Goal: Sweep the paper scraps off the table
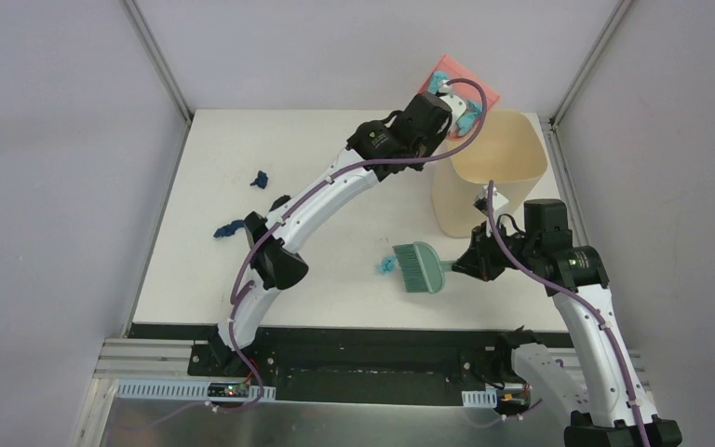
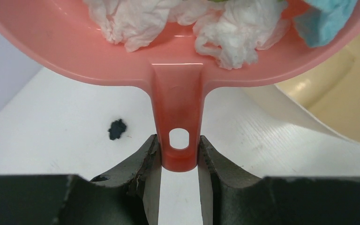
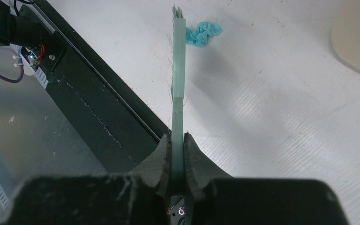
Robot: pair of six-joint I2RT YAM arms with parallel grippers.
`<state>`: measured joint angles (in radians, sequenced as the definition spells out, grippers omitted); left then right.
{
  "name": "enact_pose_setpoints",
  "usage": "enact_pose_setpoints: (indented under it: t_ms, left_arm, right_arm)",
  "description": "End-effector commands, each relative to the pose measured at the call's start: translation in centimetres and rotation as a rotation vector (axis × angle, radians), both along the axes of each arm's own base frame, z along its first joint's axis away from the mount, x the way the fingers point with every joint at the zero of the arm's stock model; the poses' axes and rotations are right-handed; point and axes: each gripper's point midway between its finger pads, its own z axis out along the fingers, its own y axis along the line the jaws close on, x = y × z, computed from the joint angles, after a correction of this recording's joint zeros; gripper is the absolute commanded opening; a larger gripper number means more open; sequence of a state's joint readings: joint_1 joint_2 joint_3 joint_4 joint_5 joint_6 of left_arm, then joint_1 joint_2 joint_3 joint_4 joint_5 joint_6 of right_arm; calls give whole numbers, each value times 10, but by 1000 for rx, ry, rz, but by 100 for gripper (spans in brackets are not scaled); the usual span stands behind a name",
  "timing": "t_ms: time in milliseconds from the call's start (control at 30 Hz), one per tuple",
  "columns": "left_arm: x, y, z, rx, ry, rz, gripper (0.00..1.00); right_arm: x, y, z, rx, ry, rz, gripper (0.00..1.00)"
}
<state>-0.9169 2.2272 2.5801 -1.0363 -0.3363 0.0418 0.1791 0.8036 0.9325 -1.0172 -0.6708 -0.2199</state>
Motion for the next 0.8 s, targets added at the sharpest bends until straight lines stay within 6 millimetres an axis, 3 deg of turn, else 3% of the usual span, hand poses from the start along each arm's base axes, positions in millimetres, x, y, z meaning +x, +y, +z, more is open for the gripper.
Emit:
enact_pose_setpoints:
  t_ms: [0,233,367,767]
  left_arm:
    - [26,-9,47,33,-267,28,0]
    - [38,-19,53,236,-461,28,0]
    - [52,-23,64,482,-659,46,0]
    - [66,-26,92,726,-926,59,0]
  right_arm:
    - [3,5,12,31,-69,37,0]
    - [0,5,12,32,-61,45,0]
    - [-1,6,11,36,-51,58,0]
    - [-6,8,14,49,-62,84,0]
